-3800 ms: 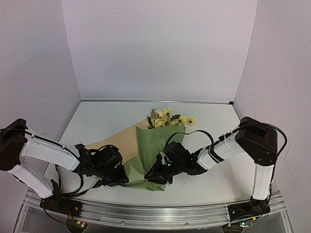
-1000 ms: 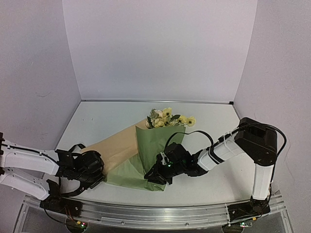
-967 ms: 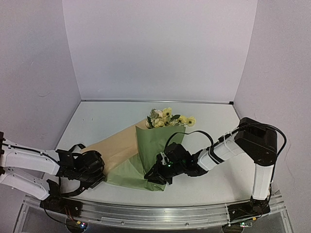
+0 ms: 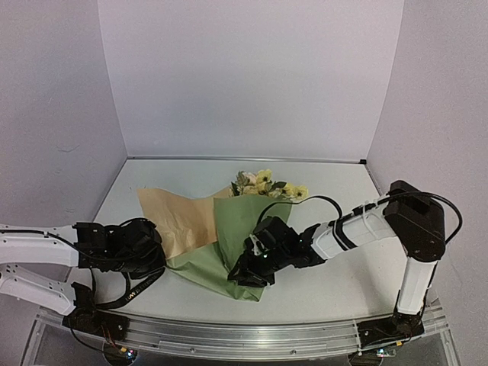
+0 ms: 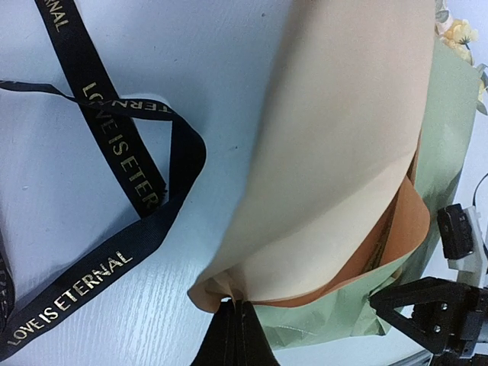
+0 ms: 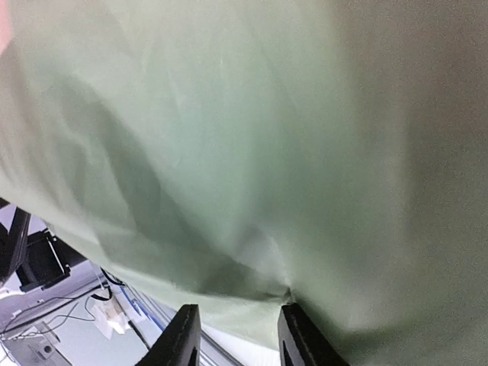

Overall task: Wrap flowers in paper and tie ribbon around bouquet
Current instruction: Pick up the corner of the 2/3-folded wrapping paper, then fold the corner of the 2/3-folded wrapping paper.

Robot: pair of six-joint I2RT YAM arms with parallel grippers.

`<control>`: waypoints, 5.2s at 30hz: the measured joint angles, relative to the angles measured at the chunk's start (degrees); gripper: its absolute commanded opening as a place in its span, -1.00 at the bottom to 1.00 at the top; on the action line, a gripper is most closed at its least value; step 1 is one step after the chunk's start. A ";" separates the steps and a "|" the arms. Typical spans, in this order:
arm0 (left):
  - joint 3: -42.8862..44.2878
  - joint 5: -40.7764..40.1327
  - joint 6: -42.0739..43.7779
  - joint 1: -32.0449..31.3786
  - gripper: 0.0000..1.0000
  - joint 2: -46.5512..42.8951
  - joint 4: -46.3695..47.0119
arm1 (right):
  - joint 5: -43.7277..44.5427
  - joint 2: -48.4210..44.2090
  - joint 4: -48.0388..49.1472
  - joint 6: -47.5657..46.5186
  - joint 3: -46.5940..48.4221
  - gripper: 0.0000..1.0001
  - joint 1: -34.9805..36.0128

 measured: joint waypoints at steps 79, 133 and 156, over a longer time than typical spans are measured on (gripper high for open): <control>-2.48 2.79 -8.39 -5.78 -0.41 9.58 15.81 | 3.26 6.15 -12.33 -8.62 12.59 -0.47 0.91; -7.61 0.15 -6.67 -4.95 -1.00 5.64 18.43 | 16.29 10.87 -46.48 -29.11 30.03 -0.55 9.90; -8.63 0.58 -6.05 -4.95 -0.99 4.70 18.97 | 9.66 14.95 -40.05 -27.49 36.81 -0.81 9.20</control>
